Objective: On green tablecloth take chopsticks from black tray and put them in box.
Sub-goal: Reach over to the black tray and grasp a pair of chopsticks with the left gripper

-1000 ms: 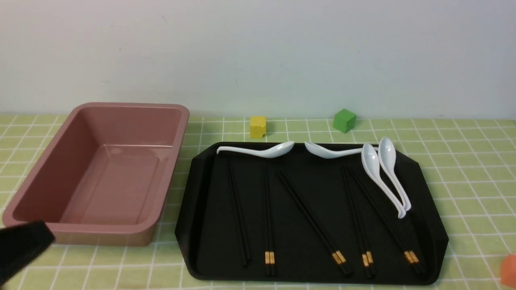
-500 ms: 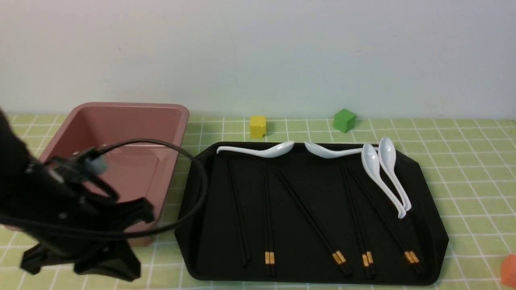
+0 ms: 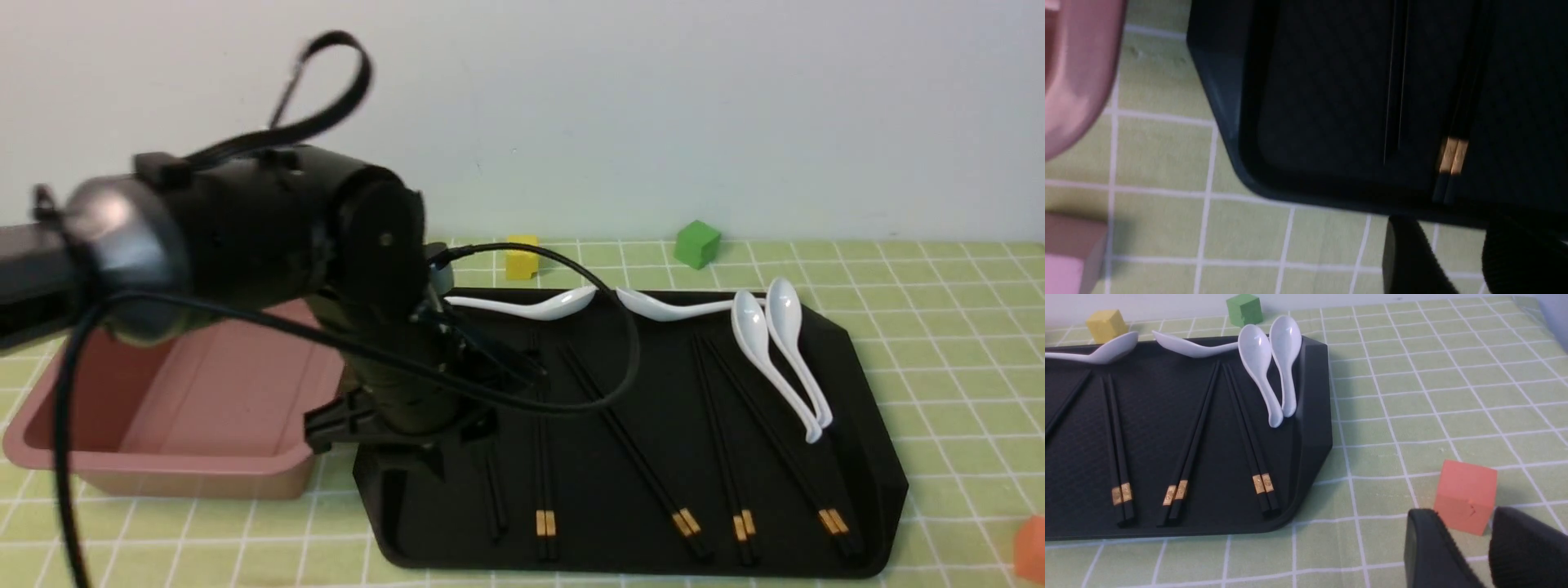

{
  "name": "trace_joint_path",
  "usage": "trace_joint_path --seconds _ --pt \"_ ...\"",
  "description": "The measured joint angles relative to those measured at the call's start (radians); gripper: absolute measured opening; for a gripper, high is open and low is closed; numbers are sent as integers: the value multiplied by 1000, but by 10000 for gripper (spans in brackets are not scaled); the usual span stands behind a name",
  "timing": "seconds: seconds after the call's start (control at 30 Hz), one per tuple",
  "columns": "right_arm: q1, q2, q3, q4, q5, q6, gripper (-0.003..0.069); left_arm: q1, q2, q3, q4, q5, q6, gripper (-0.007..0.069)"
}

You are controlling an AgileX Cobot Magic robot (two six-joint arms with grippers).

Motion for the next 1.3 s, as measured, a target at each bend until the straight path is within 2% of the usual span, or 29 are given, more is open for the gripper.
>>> trace_joint_path --seconds 0.17,0.43,0.77,0.87,1.0,1.13,1.3 --pt "0 0 0 0 0 0 239 0 140 -112 22 2 -17 335" --pt "0 0 0 0 0 0 239 0 283 -212 107 -28 -39 339" --pt "0 0 0 0 0 0 239 1 366 -225 124 -53 -40 336" --pt "0 0 0 0 0 0 239 1 369 -228 133 -50 -40 293" --pt "0 0 0 0 0 0 239 1 371 -229 146 -35 -39 92" --pt "0 0 0 0 0 0 239 1 361 -233 142 -13 -39 84" --pt "0 0 0 0 0 0 239 1 248 -305 141 117 1 85"
